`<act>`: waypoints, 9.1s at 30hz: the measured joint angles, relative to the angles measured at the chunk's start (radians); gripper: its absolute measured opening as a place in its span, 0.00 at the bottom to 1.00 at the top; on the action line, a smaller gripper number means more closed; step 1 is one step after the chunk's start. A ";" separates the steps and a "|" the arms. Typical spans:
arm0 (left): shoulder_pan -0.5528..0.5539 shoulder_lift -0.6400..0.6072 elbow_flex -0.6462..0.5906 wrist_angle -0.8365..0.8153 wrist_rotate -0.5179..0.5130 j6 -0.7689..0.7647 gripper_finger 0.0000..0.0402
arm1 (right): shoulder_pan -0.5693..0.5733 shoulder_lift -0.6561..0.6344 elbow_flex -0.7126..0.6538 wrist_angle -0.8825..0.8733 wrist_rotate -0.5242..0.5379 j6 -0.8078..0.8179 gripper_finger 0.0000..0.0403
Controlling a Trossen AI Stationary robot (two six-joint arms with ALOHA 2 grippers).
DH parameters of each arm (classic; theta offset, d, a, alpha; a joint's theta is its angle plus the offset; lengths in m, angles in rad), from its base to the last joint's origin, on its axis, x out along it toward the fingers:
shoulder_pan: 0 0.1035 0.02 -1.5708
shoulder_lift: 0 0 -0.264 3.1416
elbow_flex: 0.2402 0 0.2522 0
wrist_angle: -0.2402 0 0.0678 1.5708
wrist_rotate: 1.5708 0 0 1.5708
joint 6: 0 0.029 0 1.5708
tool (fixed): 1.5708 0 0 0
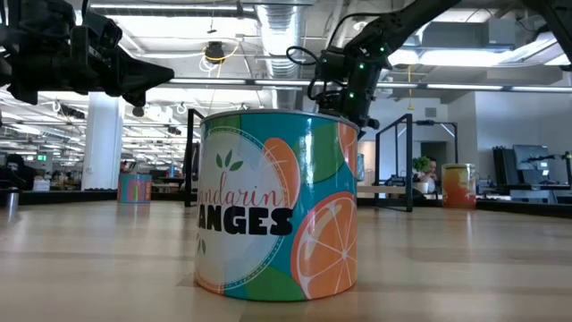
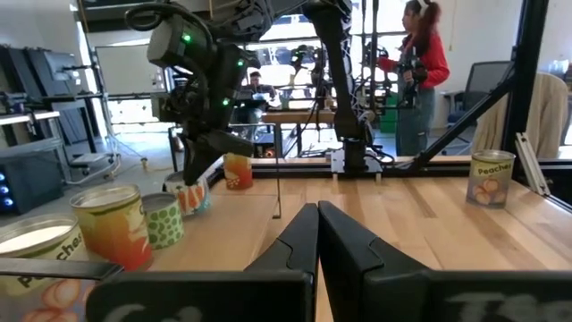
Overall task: Pick and place cans onto a shelf
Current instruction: Put the canned carrots on the shelf, then put the canned corn aligned with the other canned corn on the shelf
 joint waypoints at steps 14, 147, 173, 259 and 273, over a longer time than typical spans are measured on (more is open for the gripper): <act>0.000 0.000 0.000 0.000 -0.005 -0.001 0.00 | -0.030 0.003 0.000 -0.005 -0.010 0.002 0.02; -0.180 0.164 0.078 -0.052 -0.095 0.119 0.00 | -0.381 -0.423 -0.558 0.024 0.249 0.331 0.27; -0.179 0.164 0.078 -0.047 -0.095 0.118 0.00 | -0.358 -0.552 -0.522 -0.032 0.269 0.279 0.01; -0.180 0.164 0.077 -0.040 -0.098 0.111 0.00 | 0.277 0.163 0.323 -0.006 0.013 -0.268 0.03; -0.180 0.164 0.077 -0.040 -0.099 0.111 0.00 | 0.254 0.163 0.323 -0.003 0.011 -0.277 0.11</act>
